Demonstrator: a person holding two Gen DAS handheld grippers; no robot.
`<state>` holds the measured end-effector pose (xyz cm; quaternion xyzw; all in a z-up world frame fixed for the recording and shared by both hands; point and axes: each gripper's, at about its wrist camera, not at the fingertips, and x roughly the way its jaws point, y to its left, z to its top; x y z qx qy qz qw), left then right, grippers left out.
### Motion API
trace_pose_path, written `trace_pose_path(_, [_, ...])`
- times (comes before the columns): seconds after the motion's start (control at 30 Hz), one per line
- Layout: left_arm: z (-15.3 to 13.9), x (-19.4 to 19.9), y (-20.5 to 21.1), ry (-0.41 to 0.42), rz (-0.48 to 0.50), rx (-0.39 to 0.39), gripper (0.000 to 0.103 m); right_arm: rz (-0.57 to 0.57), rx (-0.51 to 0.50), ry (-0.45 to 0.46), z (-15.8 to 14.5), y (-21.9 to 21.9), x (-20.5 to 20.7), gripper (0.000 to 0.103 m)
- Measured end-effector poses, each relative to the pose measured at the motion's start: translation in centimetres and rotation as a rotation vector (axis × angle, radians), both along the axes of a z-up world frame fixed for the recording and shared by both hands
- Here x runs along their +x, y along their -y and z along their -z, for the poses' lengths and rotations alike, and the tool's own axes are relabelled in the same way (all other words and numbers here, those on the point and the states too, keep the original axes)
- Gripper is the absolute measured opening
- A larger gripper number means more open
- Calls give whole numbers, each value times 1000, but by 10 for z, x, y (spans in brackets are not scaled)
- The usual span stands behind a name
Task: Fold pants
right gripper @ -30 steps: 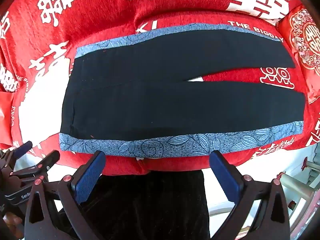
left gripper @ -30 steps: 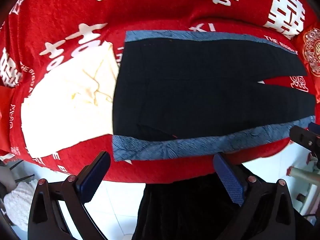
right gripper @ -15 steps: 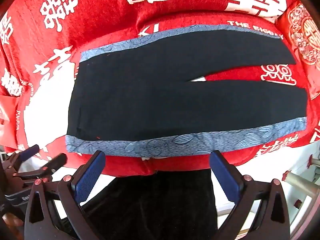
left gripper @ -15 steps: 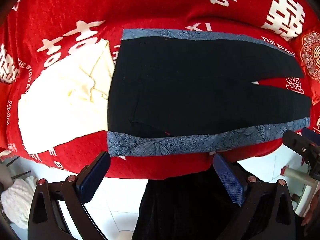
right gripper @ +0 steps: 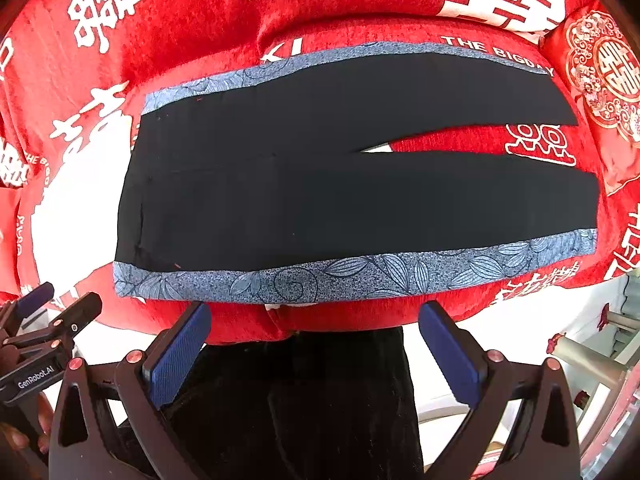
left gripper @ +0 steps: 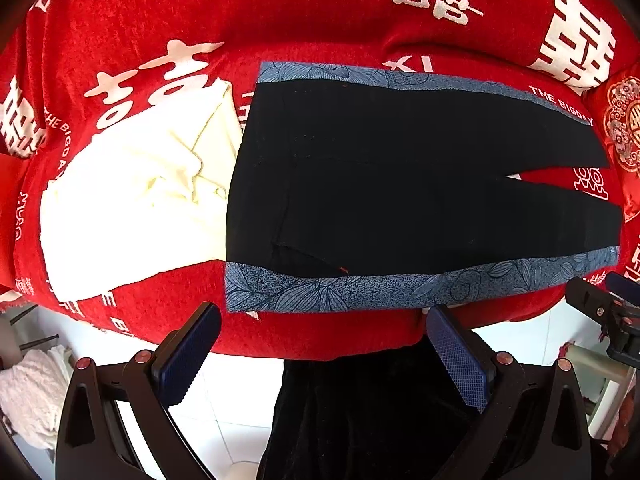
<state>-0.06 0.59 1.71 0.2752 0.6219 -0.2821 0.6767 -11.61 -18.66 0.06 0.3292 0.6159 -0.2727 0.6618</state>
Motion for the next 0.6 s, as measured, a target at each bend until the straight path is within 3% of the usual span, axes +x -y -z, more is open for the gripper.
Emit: trace_pose_path(0.6, [-9,6,-7,35,18,-7,103,20,-22,10,-6,-10,0,103])
